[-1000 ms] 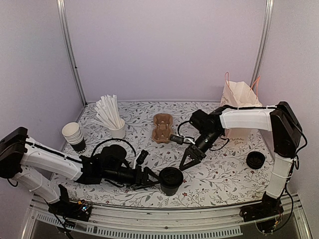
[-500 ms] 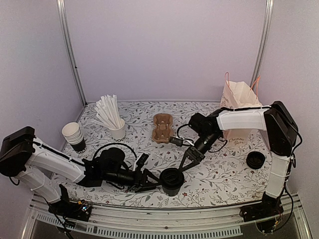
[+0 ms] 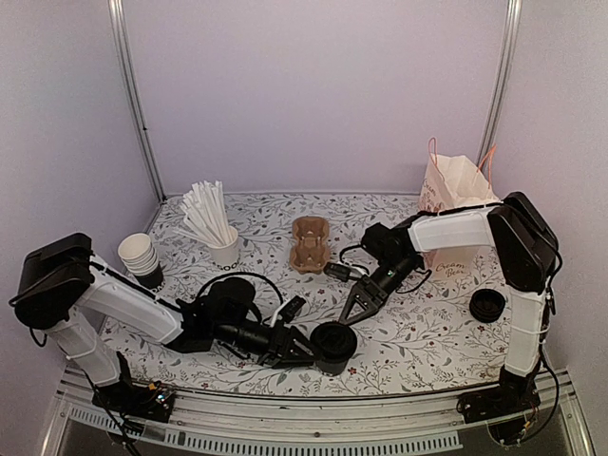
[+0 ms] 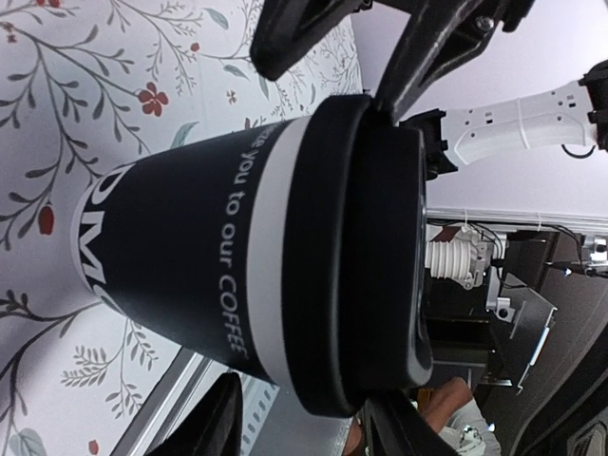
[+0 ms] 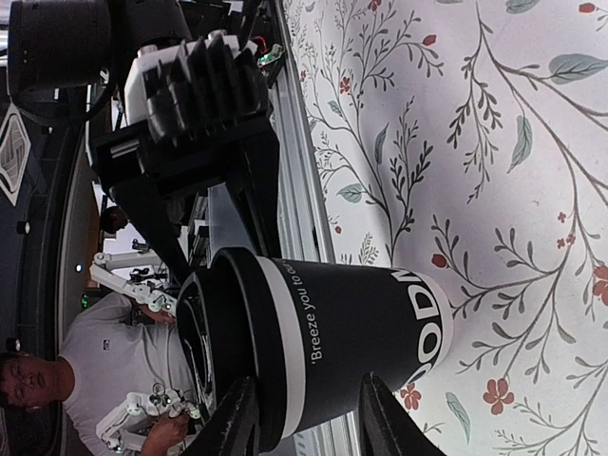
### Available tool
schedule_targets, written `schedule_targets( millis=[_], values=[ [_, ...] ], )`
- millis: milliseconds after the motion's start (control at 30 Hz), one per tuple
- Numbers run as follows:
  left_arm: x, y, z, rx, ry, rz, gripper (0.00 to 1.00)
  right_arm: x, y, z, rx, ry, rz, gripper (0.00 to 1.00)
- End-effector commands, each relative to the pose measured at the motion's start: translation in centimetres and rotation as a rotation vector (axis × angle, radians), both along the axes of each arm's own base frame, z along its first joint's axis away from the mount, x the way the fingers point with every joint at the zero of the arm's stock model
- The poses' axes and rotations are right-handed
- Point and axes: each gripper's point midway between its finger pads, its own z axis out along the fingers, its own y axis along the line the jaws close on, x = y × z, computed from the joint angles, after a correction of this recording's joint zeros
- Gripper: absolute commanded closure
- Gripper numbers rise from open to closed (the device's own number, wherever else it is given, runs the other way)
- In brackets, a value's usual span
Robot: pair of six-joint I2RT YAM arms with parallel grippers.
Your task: Pack the takeout coffee
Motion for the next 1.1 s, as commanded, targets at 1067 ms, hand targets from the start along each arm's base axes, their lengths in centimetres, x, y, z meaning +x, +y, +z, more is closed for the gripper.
schedule_targets(
  millis=[1067],
  values=[
    [3.7,11.2,-11.5,0.836,-0.01,0.155,0.69,0.1,-2.5,-0.6,-0.123,-0.339,0.06,0.66]
  ],
)
